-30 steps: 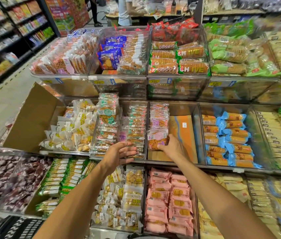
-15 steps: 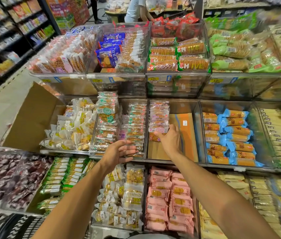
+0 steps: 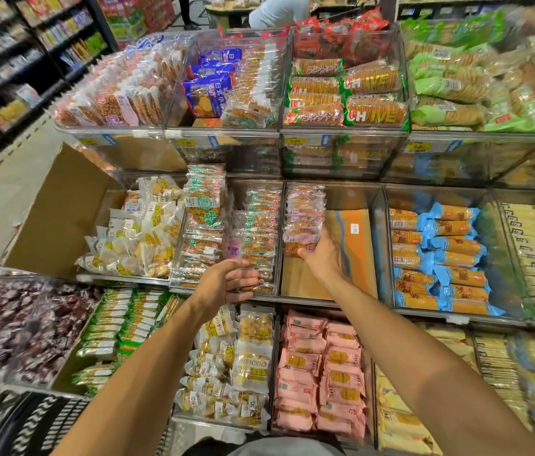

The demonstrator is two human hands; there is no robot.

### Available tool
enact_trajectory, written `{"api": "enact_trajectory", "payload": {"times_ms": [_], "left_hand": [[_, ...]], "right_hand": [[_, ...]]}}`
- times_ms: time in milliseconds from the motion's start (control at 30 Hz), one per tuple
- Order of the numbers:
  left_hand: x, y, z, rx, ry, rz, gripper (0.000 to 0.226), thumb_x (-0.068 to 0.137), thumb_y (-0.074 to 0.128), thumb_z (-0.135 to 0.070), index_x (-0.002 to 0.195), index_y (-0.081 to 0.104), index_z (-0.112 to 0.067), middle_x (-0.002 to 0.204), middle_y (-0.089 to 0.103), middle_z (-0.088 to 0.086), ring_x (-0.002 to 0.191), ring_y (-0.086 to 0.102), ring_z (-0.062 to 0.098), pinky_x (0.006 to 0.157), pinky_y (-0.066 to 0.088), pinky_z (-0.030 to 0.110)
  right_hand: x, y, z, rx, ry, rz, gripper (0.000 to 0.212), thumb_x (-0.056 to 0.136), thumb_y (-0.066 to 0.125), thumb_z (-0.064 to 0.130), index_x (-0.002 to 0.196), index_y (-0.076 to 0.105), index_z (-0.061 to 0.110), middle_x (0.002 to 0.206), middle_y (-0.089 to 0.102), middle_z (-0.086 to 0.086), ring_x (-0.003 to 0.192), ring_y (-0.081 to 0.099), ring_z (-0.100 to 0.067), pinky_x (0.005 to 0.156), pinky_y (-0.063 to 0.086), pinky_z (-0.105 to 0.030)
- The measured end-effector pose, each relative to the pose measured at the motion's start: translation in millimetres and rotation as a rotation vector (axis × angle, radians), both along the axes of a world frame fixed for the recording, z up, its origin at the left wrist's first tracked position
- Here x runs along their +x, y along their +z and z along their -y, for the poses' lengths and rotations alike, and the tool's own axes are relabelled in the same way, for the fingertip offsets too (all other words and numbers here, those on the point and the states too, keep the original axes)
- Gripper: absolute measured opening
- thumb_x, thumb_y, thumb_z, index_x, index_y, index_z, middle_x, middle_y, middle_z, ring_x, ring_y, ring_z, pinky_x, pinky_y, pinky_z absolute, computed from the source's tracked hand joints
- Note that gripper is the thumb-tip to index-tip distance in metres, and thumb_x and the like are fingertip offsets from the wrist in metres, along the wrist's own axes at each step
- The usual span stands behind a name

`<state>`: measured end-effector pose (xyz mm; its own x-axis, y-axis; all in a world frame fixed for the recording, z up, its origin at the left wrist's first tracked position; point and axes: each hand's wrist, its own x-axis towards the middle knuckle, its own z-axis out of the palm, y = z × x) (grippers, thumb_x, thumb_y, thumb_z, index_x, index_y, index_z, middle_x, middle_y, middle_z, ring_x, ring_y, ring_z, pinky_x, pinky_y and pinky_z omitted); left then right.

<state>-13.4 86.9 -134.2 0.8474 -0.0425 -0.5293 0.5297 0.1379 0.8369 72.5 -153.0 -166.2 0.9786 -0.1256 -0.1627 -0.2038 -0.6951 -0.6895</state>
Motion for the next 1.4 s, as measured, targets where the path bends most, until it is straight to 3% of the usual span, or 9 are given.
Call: {"api": "enact_trajectory", "payload": {"times_ms": [200, 533, 633, 700, 833, 1000, 1100, 1267, 1400], "left_hand": [[-1.2, 1.0, 0.7, 0.006, 0.009, -0.002, 0.037, 0.109, 0.043, -0.027, 0.134, 0.062, -0.008, 0.120, 0.075, 0.017, 0.108, 0.074, 0.030, 0.087, 0.061, 0.045], [-6.7, 25.1, 6.6, 0.060, -0.031, -0.004, 0.035, 0.109, 0.045, -0.025, 0.134, 0.058, -0.004, 0.120, 0.074, 0.021, 0.110, 0.073, 0.033, 0.093, 0.061, 0.050], [-5.4, 50.8, 9.5, 0.178, -0.093, 0.064, 0.027, 0.109, 0.050, -0.015, 0.129, 0.060, -0.001, 0.121, 0.071, 0.027, 0.099, 0.074, 0.032, 0.082, 0.064, 0.041], [-5.9, 71.6, 11.5, 0.297, -0.114, 0.149, 0.021, 0.107, 0.054, -0.013, 0.123, 0.063, -0.002, 0.118, 0.072, 0.024, 0.094, 0.072, 0.024, 0.075, 0.062, 0.032], [-2.4, 104.9, 1.3, 0.913, -0.236, 0.409, 0.018, 0.103, 0.062, -0.033, 0.117, 0.063, -0.021, 0.117, 0.071, -0.005, 0.097, 0.069, 0.009, 0.094, 0.058, 0.037], [-12.0, 145.7, -34.5, 1.323, -0.105, 0.559, 0.040, 0.098, 0.060, -0.042, 0.132, 0.060, -0.022, 0.128, 0.060, 0.000, 0.109, 0.057, 0.017, 0.096, 0.049, 0.039], [-31.0, 162.7, -71.3, 1.532, -0.104, 0.480, 0.047, 0.099, 0.055, -0.048, 0.137, 0.057, -0.021, 0.133, 0.061, 0.008, 0.120, 0.056, 0.029, 0.097, 0.048, 0.043], [-83.0, 177.9, -139.4, 1.636, -0.033, 0.318, 0.049, 0.095, 0.054, -0.053, 0.138, 0.056, -0.029, 0.141, 0.060, 0.001, 0.130, 0.053, 0.029, 0.105, 0.044, 0.044], [-134.9, 186.0, -199.5, 1.705, 0.021, 0.216, 0.049, 0.092, 0.046, -0.056, 0.128, 0.060, -0.026, 0.137, 0.062, 0.003, 0.128, 0.054, 0.030, 0.105, 0.045, 0.047]], "right_hand": [[-4.0, -4.7, 11.0, 0.063, -0.018, -0.044, 0.101, 0.085, 0.079, 0.057, 0.162, 0.028, 0.017, 0.160, 0.047, -0.007, 0.143, 0.049, -0.032, 0.112, 0.047, -0.048], [-8.9, 19.9, 23.1, 0.027, -0.010, -0.051, 0.089, 0.088, 0.078, 0.052, 0.157, 0.038, 0.012, 0.154, 0.051, -0.013, 0.140, 0.050, -0.034, 0.111, 0.046, -0.048], [-14.0, 34.7, 27.0, -0.114, -0.021, -0.005, 0.085, 0.089, 0.073, 0.057, 0.154, 0.040, 0.013, 0.151, 0.052, -0.012, 0.136, 0.052, -0.034, 0.107, 0.049, -0.049], [-16.0, 51.4, 26.2, -0.199, -0.023, 0.104, 0.076, 0.094, 0.069, 0.053, 0.152, 0.042, 0.013, 0.149, 0.051, -0.010, 0.136, 0.049, -0.033, 0.108, 0.046, -0.049], [-10.5, 88.5, 13.0, -0.331, 0.090, 0.403, 0.058, 0.095, 0.067, 0.045, 0.143, 0.053, 0.015, 0.139, 0.057, -0.008, 0.126, 0.048, -0.030, 0.107, 0.043, -0.046], [-6.0, 138.0, -36.4, -0.470, 0.246, 0.475, 0.047, 0.095, 0.061, 0.054, 0.128, 0.064, 0.021, 0.123, 0.065, -0.006, 0.118, 0.054, -0.030, 0.108, 0.037, -0.046], [-11.7, 162.5, -80.7, -0.497, 0.361, 0.422, 0.053, 0.096, 0.054, 0.061, 0.133, 0.062, 0.025, 0.127, 0.064, -0.005, 0.124, 0.053, -0.029, 0.115, 0.030, -0.047], [-40.4, 192.9, -166.2, -0.547, 0.522, 0.402, 0.055, 0.097, 0.050, 0.064, 0.139, 0.059, 0.029, 0.136, 0.062, -0.006, 0.131, 0.050, -0.030, 0.122, 0.022, -0.050], [-77.1, 213.3, -239.6, -0.542, 0.622, 0.453, 0.051, 0.097, 0.052, 0.062, 0.132, 0.061, 0.026, 0.133, 0.063, -0.006, 0.130, 0.051, -0.031, 0.113, 0.027, -0.046]]}}
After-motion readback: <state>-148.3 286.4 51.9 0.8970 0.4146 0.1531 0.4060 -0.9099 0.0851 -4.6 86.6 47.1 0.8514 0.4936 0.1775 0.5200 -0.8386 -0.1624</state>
